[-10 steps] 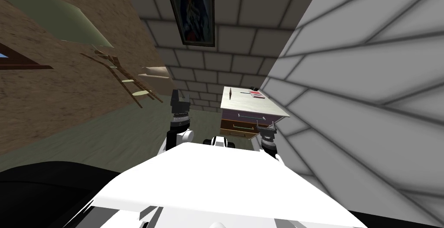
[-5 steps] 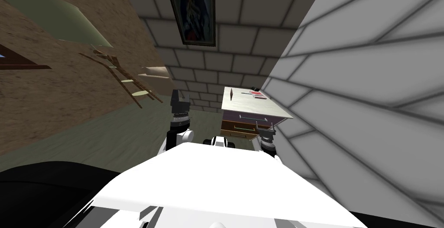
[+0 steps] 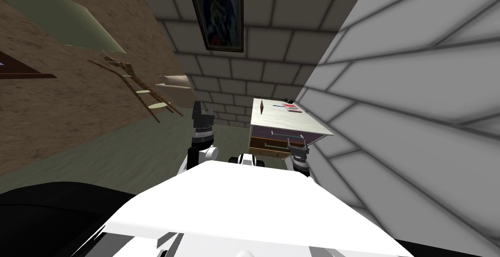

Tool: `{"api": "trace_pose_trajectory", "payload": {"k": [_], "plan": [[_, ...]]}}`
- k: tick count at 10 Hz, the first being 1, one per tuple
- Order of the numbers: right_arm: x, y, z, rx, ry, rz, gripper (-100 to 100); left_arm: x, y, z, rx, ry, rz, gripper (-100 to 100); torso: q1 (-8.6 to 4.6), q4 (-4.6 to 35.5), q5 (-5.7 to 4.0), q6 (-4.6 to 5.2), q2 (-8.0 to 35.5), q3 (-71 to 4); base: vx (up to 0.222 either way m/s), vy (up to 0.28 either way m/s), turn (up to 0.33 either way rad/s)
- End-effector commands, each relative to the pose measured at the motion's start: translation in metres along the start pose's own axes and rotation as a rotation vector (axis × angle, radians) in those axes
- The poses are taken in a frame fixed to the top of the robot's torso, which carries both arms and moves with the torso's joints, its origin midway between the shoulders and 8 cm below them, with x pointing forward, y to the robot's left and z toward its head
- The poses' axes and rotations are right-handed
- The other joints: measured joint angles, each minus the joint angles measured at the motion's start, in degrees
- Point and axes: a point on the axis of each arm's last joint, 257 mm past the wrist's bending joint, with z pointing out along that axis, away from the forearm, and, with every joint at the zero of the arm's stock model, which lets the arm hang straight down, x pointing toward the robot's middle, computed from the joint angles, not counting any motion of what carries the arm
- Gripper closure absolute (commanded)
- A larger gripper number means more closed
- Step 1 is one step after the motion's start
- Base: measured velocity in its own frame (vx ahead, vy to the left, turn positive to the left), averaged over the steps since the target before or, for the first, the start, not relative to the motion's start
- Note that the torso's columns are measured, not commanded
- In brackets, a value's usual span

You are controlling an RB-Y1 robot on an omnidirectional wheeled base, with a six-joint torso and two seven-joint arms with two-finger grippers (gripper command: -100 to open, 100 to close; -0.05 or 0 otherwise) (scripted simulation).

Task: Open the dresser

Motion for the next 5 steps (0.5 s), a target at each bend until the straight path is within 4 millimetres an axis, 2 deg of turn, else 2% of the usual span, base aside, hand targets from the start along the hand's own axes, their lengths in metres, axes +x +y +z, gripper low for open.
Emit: {"api": "trace_pose_trajectory", "payload": {"k": [1,5], "plan": [[0.0035,0.0081,-0.0087,-0.005,0.015,-0.064,-100,0.0000,0.0000,0.0000,0.000,0.000,0.000,0,-0.07,0.02,-0.02,0.00,0.06,0.03,0.033,0.025,0.003],[0.0067,0.0150,-0.0167,-0.012,0.030,-0.160,-100,0.0000,0.0000,0.0000,0.000,0.000,0.000,0,-0.01,0.01,-0.01,-0.01,0.00,0.01,0.029,0.021,0.001]]}}
